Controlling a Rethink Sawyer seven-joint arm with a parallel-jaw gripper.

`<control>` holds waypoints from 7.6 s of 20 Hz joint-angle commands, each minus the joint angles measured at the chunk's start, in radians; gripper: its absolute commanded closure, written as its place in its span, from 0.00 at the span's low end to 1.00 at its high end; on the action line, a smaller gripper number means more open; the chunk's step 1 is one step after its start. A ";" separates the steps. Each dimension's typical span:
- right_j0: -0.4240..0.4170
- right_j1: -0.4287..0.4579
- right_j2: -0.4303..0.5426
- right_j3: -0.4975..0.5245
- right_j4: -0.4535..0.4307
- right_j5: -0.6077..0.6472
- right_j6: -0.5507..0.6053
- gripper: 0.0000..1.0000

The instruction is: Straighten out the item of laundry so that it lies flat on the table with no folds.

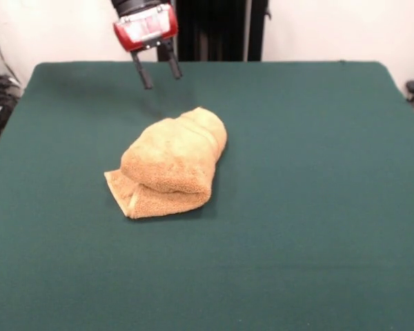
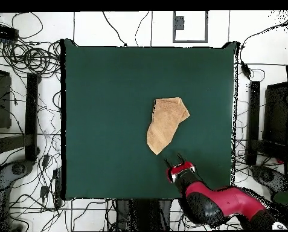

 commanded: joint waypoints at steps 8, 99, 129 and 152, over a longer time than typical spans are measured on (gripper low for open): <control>0.212 0.298 -0.111 -0.337 -0.165 -0.337 0.071 0.00; -0.330 0.692 0.378 -0.350 0.054 0.416 -0.512 0.00; -0.034 -0.107 0.228 0.016 0.724 0.410 -0.218 0.00; -0.449 0.735 0.263 -0.251 0.507 0.555 -0.758 0.00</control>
